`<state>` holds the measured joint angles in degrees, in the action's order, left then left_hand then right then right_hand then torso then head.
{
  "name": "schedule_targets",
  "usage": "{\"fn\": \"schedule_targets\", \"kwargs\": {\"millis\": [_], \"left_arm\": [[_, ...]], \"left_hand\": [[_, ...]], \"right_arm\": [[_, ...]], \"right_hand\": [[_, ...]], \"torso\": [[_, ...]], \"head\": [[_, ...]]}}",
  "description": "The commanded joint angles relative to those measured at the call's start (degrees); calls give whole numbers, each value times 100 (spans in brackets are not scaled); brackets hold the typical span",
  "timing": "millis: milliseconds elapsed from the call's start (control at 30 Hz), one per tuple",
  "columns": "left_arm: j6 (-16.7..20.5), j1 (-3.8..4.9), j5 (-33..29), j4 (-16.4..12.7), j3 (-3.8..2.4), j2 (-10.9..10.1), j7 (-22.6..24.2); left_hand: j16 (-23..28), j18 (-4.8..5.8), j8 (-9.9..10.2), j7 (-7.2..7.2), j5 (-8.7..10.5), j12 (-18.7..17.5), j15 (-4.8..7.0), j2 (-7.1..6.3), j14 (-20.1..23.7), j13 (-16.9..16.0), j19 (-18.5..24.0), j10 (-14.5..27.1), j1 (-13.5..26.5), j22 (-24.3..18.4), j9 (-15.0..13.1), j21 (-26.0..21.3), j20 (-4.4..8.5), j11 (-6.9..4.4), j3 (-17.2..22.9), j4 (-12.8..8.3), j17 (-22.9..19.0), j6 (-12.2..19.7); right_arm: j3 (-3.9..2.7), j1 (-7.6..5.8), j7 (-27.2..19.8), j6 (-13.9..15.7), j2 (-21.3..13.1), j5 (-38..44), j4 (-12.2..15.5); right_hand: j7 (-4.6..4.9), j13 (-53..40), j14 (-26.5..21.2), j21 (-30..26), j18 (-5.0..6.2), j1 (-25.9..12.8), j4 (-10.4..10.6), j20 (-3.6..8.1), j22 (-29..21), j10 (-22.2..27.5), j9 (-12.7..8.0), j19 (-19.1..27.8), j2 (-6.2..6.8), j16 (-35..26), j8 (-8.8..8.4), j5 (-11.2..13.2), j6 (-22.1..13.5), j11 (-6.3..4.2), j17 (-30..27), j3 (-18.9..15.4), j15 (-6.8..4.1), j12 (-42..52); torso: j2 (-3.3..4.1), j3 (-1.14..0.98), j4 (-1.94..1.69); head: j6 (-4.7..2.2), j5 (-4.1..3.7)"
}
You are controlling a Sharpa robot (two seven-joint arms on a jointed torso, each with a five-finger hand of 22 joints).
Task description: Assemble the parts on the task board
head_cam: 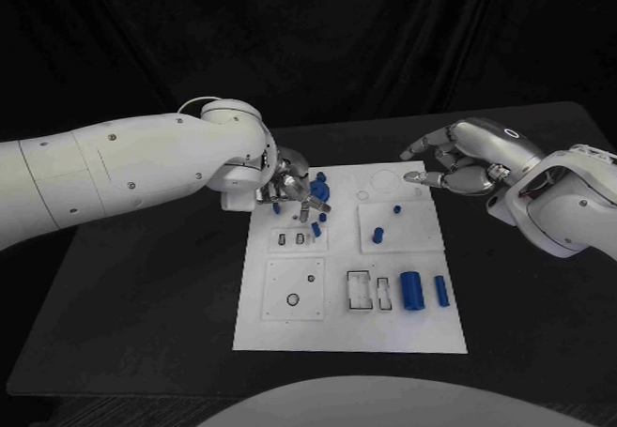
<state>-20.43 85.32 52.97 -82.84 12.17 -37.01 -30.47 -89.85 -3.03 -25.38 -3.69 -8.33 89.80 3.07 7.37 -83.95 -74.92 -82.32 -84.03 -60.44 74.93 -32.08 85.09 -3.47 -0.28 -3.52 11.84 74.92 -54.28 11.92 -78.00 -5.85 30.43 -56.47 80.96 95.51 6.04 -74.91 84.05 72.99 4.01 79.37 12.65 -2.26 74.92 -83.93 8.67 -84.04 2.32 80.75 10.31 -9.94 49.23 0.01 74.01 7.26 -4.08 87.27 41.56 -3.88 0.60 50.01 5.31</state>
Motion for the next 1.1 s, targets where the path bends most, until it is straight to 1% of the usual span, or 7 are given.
{"fn": "schedule_targets", "kwargs": {"millis": [33, 233, 367, 667, 833, 967, 1100], "left_arm": [[-143, -10, -61, 12, -5, 16, 36], [-180, -30, -61, 45, -4, 38, 65], [-203, -56, -61, 64, -4, 76, 106], [-219, -112, -61, 112, -4, 97, 157], [-262, -144, -61, 130, -3, 107, 160], [-279, -168, -61, 140, -3, 119, 166], [-286, -190, -61, 150, -3, 131, 178]], "left_hand": [[-15, 38, 30, 14, -27, 20, -11, 15, -605, -1508, 39, -597, -28, 534, -10, -30, -7, -2, 17, -26, 1508, -46], [-15, 34, 65, 18, -30, 20, -7, 24, -605, -1508, 52, -597, -42, 521, -17, -42, -4, -6, 43, -48, 1508, -58], [-15, 35, 83, 21, -29, 20, -5, 32, -605, -1508, 50, -597, -55, 523, -23, -44, -2, -9, 62, -67, 1508, -69], [-15, 19, 151, 23, -48, 20, 1, 55, -605, -1508, 100, -597, -87, 467, -38, -87, 4, -12, 124, -120, 1508, -86], [-15, 16, 174, 23, -57, 20, 1, 60, -605, -1508, 110, -597, -93, 456, -42, -97, 5, -12, 141, -135, 1508, -89], [-15, 15, 202, 25, -75, 20, 2, 67, -605, -1508, 114, -597, -109, 452, -50, -104, 6, -14, 171, -164, 1508, -102], [-15, 13, 225, 26, -91, 20, 4, 73, -605, -1508, 119, -597, -121, 447, -56, -112, 8, -15, 196, -187, 1508, -110]], "right_arm": [[-3, 23, -7, -39, -1, 1, 3], [-4, 31, -28, -39, 4, 1, -6], [-4, 35, -40, -31, 8, 1, -20], [-4, 40, -58, -14, 9, 1, -14], [-4, 41, -62, -6, 17, 1, -20], [-4, 44, -67, -4, 32, 1, -27], [-4, 50, -68, -5, 39, 1, -29]], "right_hand": [[17, -1023, 323, -32, -52, -29, -2, -29, 1050, -320, -6, -58, -7, -22, -26, 14, -35, 30, -6, -22, 45, -33], [17, -1006, 320, -53, -48, -39, 3, -29, 1044, -310, -8, -51, -11, -30, -29, 18, -36, 31, -20, -25, 45, -44], [17, -948, 316, -76, -43, -41, 3, -29, 1038, -276, -9, -44, -12, -43, -30, 19, -36, 31, -43, -26, 45, -80], [18, -925, 313, -89, -41, -47, 5, -30, 1034, -262, -11, -40, -15, -53, -32, 22, -36, 32, -59, -29, 46, -95], [18, -925, 313, -89, -41, -47, 5, -30, 1034, -262, -11, -40, -15, -53, -32, 22, -36, 32, -59, -29, 46, -95], [18, -925, 313, -89, -41, -47, 5, -30, 1034, -262, -11, -40, -15, -53, -32, 22, -36, 32, -59, -29, 46, -95], [18, -925, 313, -89, -41, -47, 5, -30, 1034, -262, -11, -40, -15, -53, -32, 22, -36, 32, -59, -29, 46, -95]], "torso": [[1, 1, 11], [2, -2, 11], [0, -3, 4], [0, 0, 6], [6, 7, 9], [4, 2, 18], [-2, -5, 9]], "head": [[-1, 0], [-1, 10], [-1, -5], [-1, -15], [-1, -2], [-1, 1], [-1, -10]]}}
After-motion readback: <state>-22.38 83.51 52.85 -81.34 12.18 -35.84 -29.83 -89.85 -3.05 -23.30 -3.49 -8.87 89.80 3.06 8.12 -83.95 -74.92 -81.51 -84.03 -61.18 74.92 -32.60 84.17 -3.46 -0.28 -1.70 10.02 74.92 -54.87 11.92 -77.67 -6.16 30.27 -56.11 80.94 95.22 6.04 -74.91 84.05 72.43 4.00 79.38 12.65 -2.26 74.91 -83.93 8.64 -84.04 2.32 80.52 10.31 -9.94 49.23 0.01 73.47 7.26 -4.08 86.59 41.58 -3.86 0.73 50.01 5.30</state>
